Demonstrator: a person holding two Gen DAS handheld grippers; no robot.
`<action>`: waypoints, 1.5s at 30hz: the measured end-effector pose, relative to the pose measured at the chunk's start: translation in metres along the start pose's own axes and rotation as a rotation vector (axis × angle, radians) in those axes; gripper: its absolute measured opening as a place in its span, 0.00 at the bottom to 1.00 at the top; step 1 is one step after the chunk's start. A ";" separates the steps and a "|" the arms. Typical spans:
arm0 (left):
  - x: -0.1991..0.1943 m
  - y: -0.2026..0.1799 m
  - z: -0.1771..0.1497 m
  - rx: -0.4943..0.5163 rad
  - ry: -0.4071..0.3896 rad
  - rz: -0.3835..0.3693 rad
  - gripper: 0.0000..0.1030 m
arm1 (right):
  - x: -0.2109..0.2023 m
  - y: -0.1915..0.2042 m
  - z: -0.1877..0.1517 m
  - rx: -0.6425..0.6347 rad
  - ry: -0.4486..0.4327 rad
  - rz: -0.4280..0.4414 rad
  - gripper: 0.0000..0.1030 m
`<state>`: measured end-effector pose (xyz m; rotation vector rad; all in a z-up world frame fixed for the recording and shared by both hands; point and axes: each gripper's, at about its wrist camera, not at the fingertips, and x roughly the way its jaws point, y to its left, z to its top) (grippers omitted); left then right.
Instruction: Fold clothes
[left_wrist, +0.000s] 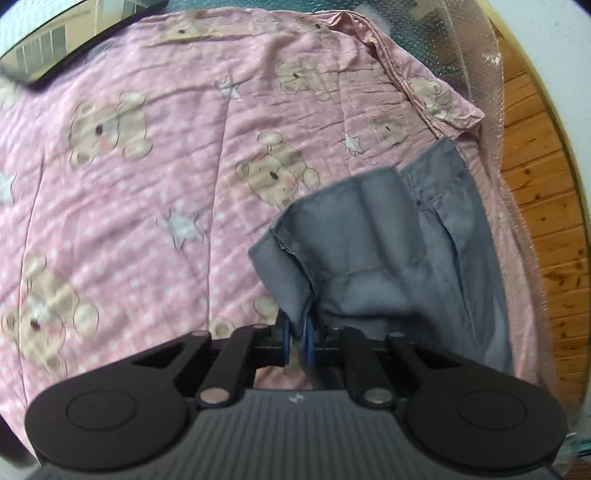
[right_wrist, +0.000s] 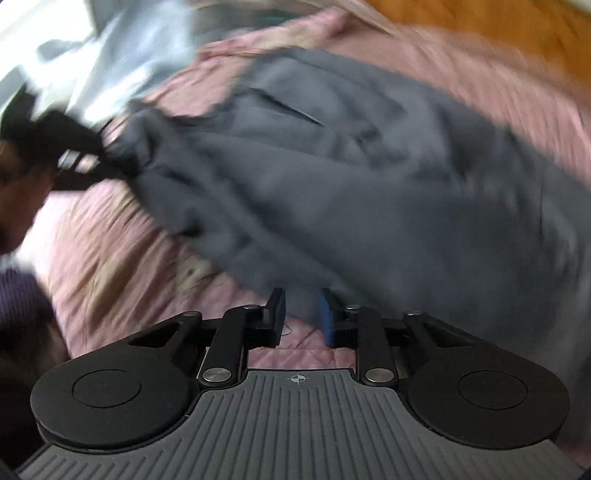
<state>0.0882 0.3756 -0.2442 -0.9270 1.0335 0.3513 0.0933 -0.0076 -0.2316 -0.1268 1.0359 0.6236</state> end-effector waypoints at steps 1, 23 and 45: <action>-0.003 -0.004 0.003 0.004 -0.002 -0.007 0.07 | 0.005 -0.006 -0.001 0.049 -0.002 -0.072 0.10; -0.033 -0.020 0.031 0.152 0.037 -0.209 0.57 | -0.074 -0.116 -0.133 0.685 -0.119 -0.295 0.40; 0.067 -0.010 0.022 0.161 0.080 -0.211 0.70 | -0.066 -0.152 -0.130 0.923 -0.237 -0.195 0.60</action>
